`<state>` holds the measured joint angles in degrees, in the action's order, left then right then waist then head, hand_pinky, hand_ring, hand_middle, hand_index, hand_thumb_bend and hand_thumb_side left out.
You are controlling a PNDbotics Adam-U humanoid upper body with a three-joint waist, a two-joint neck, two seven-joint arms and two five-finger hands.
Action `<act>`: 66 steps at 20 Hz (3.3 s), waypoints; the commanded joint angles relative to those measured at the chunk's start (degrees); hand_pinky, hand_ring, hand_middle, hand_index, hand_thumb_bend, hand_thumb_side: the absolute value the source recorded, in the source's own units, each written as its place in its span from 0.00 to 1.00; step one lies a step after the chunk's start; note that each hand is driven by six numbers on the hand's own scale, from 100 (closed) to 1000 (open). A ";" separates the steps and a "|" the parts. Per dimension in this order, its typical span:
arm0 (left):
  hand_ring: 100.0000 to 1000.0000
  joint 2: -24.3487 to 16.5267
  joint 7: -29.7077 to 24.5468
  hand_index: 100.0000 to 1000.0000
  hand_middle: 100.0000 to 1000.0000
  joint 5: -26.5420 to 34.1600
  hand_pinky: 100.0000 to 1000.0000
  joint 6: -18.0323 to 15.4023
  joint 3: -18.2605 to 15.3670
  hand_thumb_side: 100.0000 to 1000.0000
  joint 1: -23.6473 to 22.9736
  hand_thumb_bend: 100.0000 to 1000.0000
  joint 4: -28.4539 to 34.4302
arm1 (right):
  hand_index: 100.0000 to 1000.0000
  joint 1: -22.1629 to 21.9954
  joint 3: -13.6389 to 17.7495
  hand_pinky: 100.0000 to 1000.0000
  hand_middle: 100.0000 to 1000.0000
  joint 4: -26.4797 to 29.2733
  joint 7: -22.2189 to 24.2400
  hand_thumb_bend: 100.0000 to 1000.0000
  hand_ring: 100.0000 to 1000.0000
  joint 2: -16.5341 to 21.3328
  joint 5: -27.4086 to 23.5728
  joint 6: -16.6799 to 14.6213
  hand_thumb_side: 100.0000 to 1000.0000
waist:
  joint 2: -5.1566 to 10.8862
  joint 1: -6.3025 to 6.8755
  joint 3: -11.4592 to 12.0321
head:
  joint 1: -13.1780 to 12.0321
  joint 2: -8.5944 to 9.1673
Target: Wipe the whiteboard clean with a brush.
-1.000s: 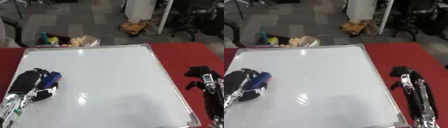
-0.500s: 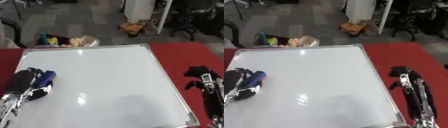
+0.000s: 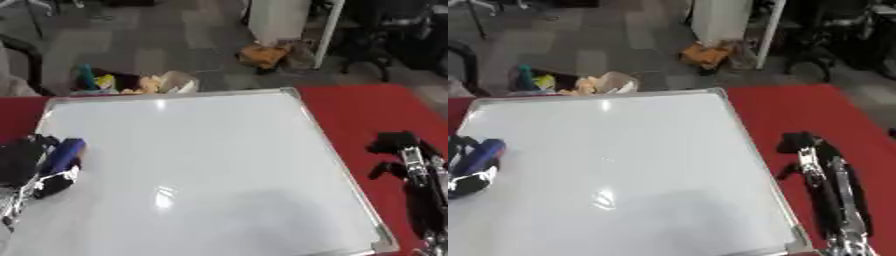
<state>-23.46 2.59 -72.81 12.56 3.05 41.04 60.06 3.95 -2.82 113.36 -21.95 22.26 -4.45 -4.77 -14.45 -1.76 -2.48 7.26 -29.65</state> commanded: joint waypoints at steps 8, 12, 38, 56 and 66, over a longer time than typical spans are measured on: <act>0.40 -1.49 1.40 0.69 0.42 -1.24 0.38 2.00 -1.41 0.40 0.75 0.54 -3.93 | 0.64 0.05 0.68 0.28 0.51 1.24 0.05 0.00 0.61 0.67 0.58 0.14 0.77 | 0.45 -0.04 -0.23 | 0.34 -0.10; 0.40 0.05 1.32 0.69 0.42 -1.48 0.39 1.27 -0.79 0.40 1.86 0.54 -4.50 | 0.64 0.02 0.64 0.28 0.51 1.24 0.10 0.00 0.61 0.61 0.54 0.14 0.77 | 0.48 -0.10 -0.45 | 0.30 -0.02; 0.43 11.49 0.12 0.69 0.44 -10.29 0.42 -8.54 6.72 0.42 6.89 0.52 -8.80 | 0.64 0.43 0.31 0.28 0.51 1.24 0.74 0.00 0.61 0.35 0.63 0.00 0.77 | 0.29 -0.73 -1.81 | -0.39 0.38; 0.43 5.42 2.19 0.70 0.45 -8.72 0.44 -2.30 2.45 0.42 3.30 0.52 -7.71 | 0.64 0.21 0.57 0.28 0.51 1.24 0.49 0.00 0.61 0.47 0.84 0.16 0.77 | 0.43 -0.53 -0.82 | 0.29 0.43; 0.43 1.94 3.79 0.70 0.45 -5.37 0.43 2.52 -0.59 0.41 0.42 0.52 -7.47 | 0.64 0.14 0.69 0.28 0.51 1.24 0.41 0.00 0.61 0.54 0.98 0.23 0.77 | 0.42 -0.53 -0.39 | 0.64 0.47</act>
<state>-19.53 6.95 -78.09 14.22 2.90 44.11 54.71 3.96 -2.80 113.36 -21.44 21.89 -3.87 -4.58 -14.12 -2.06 -3.11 7.73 -29.63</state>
